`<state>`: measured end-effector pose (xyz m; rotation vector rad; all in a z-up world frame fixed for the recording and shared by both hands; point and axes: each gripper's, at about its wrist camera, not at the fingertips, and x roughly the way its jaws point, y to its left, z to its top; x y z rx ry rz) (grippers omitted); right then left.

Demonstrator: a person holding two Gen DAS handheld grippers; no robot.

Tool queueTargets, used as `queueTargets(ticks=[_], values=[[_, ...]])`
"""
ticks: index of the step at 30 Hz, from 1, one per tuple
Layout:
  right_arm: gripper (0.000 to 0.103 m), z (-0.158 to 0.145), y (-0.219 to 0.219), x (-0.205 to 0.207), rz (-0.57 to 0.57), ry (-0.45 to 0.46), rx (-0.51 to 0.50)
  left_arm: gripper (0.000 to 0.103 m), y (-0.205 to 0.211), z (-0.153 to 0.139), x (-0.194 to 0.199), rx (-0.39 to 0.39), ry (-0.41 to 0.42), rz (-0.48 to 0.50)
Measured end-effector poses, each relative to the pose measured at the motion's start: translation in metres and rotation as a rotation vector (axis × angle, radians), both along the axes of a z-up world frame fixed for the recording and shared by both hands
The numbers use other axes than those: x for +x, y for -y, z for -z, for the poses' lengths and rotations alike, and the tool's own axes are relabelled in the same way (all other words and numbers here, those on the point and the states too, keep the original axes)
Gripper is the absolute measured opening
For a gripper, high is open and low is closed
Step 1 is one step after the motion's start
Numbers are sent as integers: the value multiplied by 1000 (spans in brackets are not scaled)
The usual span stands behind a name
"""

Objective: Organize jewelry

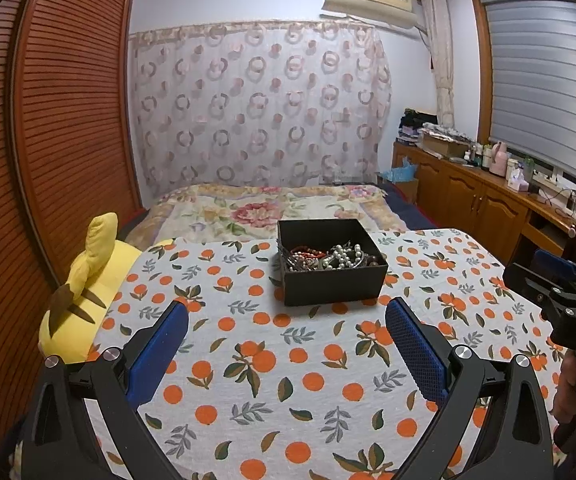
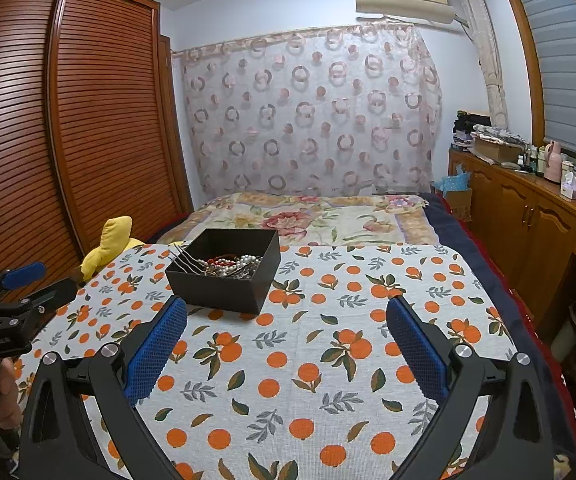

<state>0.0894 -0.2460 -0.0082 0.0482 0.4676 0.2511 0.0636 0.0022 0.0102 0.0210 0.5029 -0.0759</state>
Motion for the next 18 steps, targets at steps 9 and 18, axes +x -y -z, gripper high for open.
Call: queueTargets(ticks=[9,18], values=[[101,0,0,0,0,0,0,95,1,-3,-4,4,11,0],[101,0,0,0,-1,0,0,95,1,-3,-4,3,11,0]])
